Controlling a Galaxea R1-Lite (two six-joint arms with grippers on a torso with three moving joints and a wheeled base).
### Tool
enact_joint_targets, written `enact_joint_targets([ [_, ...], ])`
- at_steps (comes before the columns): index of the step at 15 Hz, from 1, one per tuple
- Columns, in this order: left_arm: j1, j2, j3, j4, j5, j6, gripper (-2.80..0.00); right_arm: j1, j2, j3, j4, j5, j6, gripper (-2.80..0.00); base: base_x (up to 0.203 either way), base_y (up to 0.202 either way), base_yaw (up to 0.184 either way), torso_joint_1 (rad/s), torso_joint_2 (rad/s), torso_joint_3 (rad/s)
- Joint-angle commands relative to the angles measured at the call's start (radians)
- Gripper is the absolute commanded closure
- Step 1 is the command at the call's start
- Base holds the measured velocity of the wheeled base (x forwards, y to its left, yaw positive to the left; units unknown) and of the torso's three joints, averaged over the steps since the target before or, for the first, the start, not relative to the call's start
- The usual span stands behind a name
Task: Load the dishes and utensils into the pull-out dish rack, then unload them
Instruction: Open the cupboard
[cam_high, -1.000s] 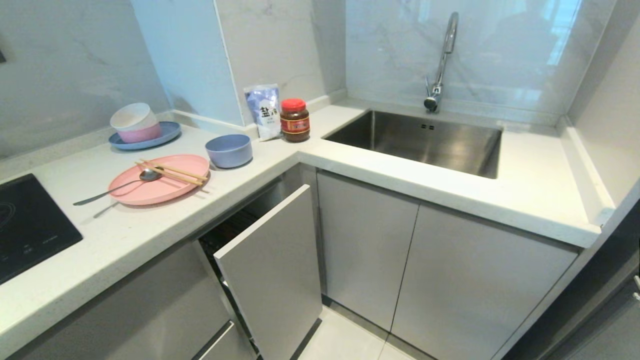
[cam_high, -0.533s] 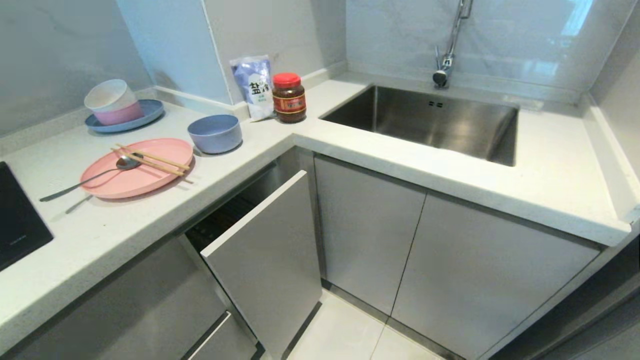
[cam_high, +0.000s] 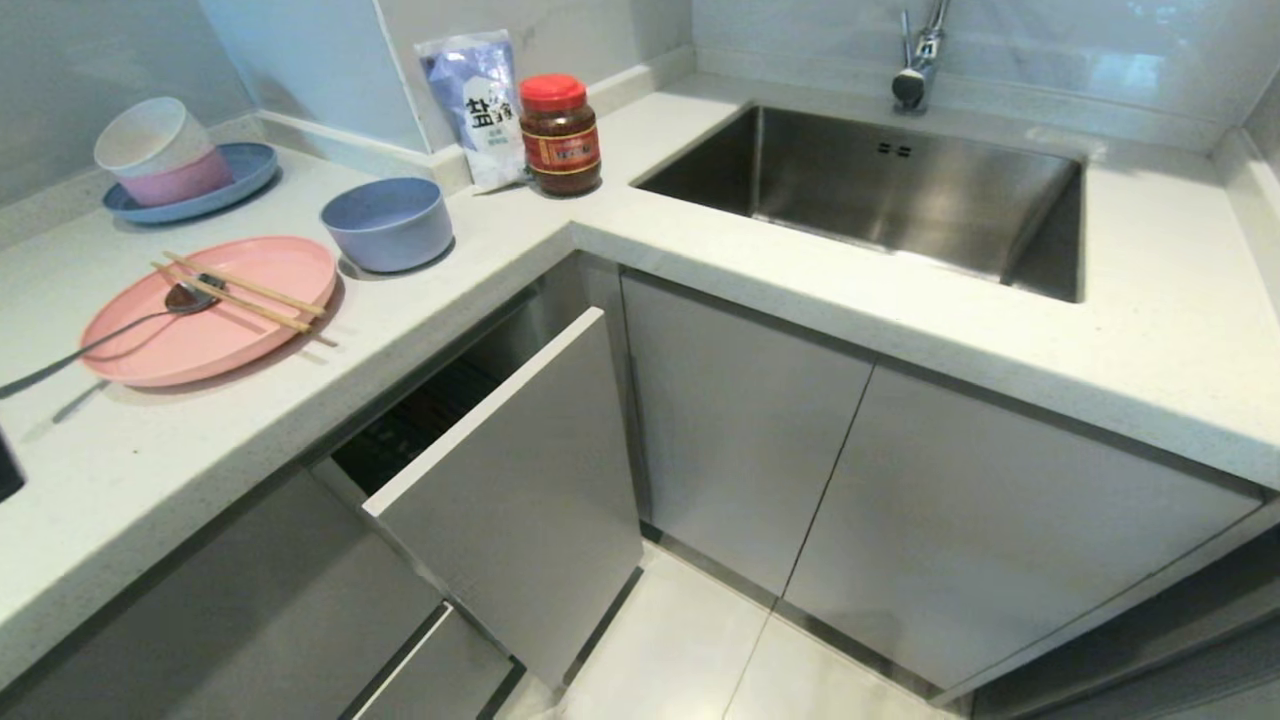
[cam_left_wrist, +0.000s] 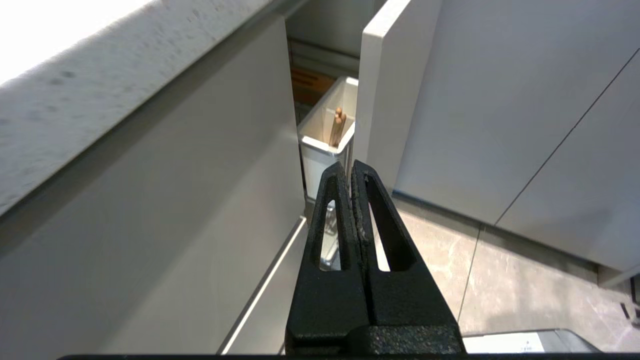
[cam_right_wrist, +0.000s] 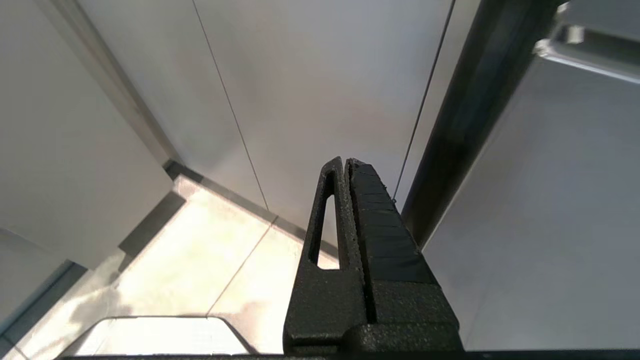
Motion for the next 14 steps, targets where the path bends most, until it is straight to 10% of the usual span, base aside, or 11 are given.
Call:
enact_joint_targets([
  [1,0.000,0.001,0.026,-0.001,0.000,0.001,0.00,0.001,-0.004,0.002,-0.001,0.000,0.000,0.00,0.000,0.000,0.000,-0.001,0.00,-0.189],
  [14,0.000,0.001,0.026,-0.001,0.000,-0.015,0.00,0.000,-0.004,0.002,-0.001,0.000,0.000,0.00,0.000,0.000,0.000,0.001,0.00,-0.110],
])
